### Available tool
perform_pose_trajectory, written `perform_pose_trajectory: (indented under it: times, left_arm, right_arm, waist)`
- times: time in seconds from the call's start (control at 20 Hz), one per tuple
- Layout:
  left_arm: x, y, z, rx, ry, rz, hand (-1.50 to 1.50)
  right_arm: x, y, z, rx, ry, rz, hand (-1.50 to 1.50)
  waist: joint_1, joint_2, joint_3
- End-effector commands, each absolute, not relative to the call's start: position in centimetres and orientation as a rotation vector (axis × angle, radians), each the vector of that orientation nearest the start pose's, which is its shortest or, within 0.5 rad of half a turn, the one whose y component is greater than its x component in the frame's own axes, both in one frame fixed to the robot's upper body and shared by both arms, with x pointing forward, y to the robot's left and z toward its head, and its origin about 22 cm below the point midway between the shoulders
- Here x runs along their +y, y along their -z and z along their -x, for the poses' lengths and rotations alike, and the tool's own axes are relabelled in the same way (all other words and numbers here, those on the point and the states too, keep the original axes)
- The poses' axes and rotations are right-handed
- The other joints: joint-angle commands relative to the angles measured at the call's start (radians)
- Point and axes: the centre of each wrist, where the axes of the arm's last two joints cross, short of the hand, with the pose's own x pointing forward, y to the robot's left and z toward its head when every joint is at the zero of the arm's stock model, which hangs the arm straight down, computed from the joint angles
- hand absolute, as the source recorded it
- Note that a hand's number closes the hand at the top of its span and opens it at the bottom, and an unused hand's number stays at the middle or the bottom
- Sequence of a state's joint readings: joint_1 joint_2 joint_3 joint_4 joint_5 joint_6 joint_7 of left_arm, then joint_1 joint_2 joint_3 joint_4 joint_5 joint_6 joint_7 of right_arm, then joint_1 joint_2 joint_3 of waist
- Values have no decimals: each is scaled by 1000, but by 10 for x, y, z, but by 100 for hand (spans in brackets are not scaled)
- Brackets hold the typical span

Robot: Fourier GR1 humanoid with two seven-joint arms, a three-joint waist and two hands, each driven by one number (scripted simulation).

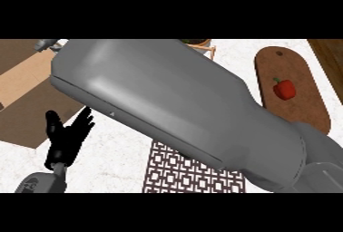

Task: Pick the tomato from the placemat and place it in the tiered shelf

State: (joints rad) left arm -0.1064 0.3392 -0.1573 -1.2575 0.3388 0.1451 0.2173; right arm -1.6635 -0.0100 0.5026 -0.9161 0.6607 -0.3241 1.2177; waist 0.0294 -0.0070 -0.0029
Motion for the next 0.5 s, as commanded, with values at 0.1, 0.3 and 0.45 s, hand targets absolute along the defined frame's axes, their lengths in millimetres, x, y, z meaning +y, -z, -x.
perform_pose_trajectory:
  times: [0.1,0.3,0.45]
  left_arm:
    - [295,36,-253,-1107,-24,-83,0]
    - [291,32,-256,-1109,-40,-97,0]
    - [290,25,-261,-1100,-13,-67,0]
  right_arm:
    - [82,-358,-344,-1492,-399,1016,150]
    - [64,-361,-360,-1474,-480,982,150]
    - [80,-354,-359,-1440,-520,1037,150]
  waist:
    - [-3,9,1]
    - [-18,8,2]
    - [-1,10,1]
